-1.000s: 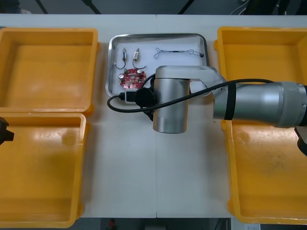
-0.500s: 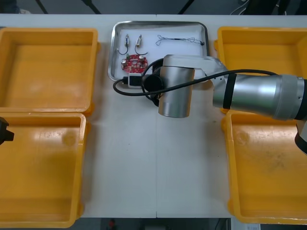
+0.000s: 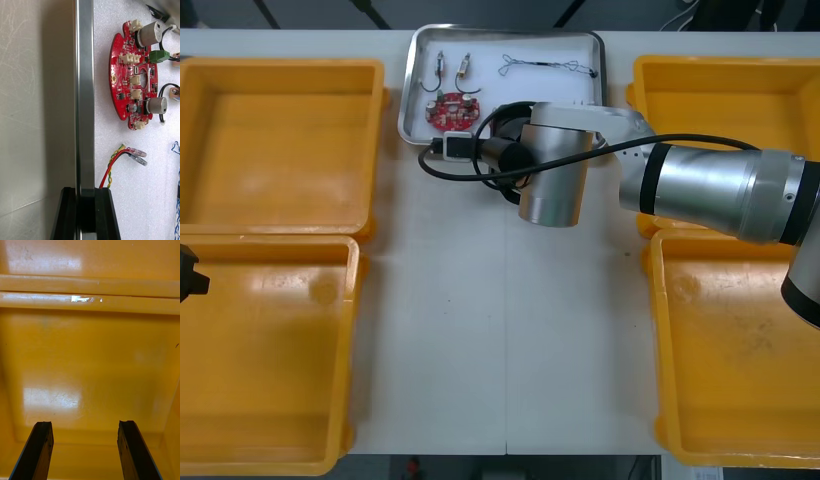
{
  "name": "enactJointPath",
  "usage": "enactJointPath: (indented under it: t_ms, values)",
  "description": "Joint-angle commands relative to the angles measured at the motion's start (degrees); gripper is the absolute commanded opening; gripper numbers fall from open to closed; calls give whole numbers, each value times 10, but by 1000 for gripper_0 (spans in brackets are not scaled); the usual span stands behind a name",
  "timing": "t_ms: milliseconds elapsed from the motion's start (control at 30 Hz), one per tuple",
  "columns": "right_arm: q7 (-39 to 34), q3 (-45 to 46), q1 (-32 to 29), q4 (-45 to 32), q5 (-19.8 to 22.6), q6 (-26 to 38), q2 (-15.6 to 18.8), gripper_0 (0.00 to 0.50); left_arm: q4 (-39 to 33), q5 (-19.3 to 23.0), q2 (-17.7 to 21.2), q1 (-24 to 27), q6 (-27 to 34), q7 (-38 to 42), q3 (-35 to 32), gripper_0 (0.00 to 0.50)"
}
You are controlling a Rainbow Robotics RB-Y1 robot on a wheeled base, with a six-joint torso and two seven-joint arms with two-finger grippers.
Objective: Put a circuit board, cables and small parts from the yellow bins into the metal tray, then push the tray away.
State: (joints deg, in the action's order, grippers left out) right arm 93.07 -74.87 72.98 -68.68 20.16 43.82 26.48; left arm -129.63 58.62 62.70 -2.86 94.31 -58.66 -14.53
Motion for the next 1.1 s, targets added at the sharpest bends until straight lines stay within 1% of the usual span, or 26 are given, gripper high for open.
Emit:
enactJointPath:
  t_ms: [33,67,133,200,233,267,333,367,433,500,600,800,867,933,967,1033,1067,1100]
  values:
    - [18,-2,37,-3,-6,-10,-13,0,-15,4,24,-11,-5,-8,-16,500]
    - [17,-2,37,-5,-6,-9,-14,0,-15,4,24,-11,-5,-8,-16,500]
    - [16,-2,37,-7,-6,-9,-14,29,-15,4,24,-11,-5,-8,-16,500]
    - [15,-2,37,-8,-1,-8,-15,72,-15,4,24,-11,-5,-8,-16,500]
    - [15,-2,37,-7,3,-8,-15,111,-15,4,24,-11,-5,-8,-16,500]
    - [15,-1,37,-8,5,-8,-16,130,-15,4,24,-11,-5,-8,-16,500]
    - [15,-2,37,-8,9,-5,-17,268,-15,4,24,-11,-5,-8,-16,500]
    - [15,-2,37,-8,9,-4,-18,300,-15,4,24,-11,-5,-8,-16,500]
    - [19,-2,37,-13,10,6,-18,433,-15,4,24,-11,-5,-8,-16,500]
    - [20,-2,37,-22,10,22,-17,500,-15,4,24,-11,-5,-8,-16,500]
    - [20,10,37,-50,13,64,-12,500,-15,4,24,-11,-5,-8,-16,500]
    - [30,58,37,-126,36,166,5,500,-15,4,24,-11,-5,-8,-16,500]
    - [32,75,37,-153,50,197,13,500,-15,4,24,-11,-5,-8,-16,500]
    - [33,99,37,-193,72,247,26,500,-15,4,24,-11,-5,-8,-16,500]
    - [33,105,37,-203,77,258,31,500,-15,4,24,-11,-5,-8,-16,500]
    - [28,130,37,-245,103,307,46,500,-15,4,24,-11,-5,-8,-16,500]
    - [26,135,37,-253,110,318,51,500,-15,4,24,-11,-5,-8,-16,500]
    - [23,148,37,-269,128,339,60,500,-15,4,24,-11,-5,-8,-16,500]
